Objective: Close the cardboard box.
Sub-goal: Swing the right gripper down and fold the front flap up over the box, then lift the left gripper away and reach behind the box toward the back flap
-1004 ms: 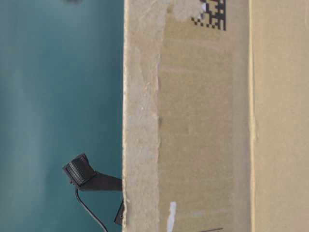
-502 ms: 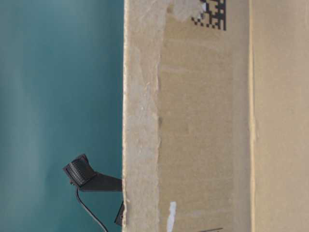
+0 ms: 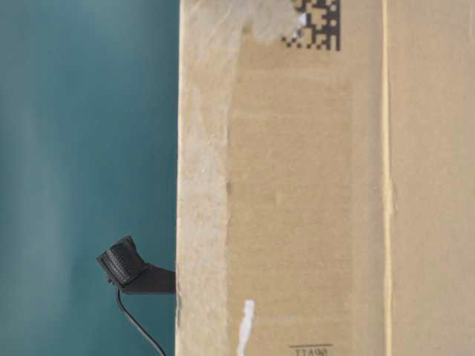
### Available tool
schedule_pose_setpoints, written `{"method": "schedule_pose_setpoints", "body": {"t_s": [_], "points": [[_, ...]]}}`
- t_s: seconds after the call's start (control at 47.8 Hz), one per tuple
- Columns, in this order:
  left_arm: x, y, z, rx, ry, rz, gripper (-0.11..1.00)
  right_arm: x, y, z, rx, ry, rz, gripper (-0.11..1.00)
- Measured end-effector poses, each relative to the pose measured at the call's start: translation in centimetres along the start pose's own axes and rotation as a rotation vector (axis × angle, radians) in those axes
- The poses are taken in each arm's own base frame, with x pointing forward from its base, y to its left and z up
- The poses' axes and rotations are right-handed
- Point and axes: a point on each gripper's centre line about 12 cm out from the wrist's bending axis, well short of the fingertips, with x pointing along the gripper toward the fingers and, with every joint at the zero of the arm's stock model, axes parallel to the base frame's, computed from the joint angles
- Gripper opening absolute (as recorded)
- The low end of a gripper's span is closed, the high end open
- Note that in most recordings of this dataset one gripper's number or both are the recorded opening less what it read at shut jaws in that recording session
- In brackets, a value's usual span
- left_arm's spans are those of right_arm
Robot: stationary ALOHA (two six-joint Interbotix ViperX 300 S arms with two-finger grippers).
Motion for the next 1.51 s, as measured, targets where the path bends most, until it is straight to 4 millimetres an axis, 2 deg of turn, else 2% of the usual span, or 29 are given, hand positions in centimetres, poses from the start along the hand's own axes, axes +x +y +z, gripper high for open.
{"method": "schedule_pose_setpoints", "body": {"t_s": [0.23,0.544,0.795,1.172,1.297,1.507], "points": [[0.0,-0.2,-0.1,0.003,0.004,-0.005,0.0,0.4,-3.5,-1.1,0.041,0.065,-0.118,0.0],[0.0,-0.3,0.0,0.003,0.001,-0.007,0.0,1.7,-5.6,-4.2,0.112,0.171,-0.2,0.0],[0.0,-0.3,-0.1,0.004,0.003,-0.006,0.0,2.4,-6.4,-6.0,0.165,0.228,-0.237,0.0],[-0.3,-0.4,0.1,-0.002,0.016,-0.011,0.0,2.5,-6.5,-5.8,0.167,0.215,-0.241,0.0],[-1.2,-0.7,1.3,-0.003,0.016,-0.019,0.0,2.6,-6.4,-5.7,0.166,0.212,-0.239,0.0],[-3.7,-0.7,5.1,0.006,-0.038,-0.024,0.0,2.6,-6.5,-5.6,0.164,0.204,-0.241,0.0]]}}
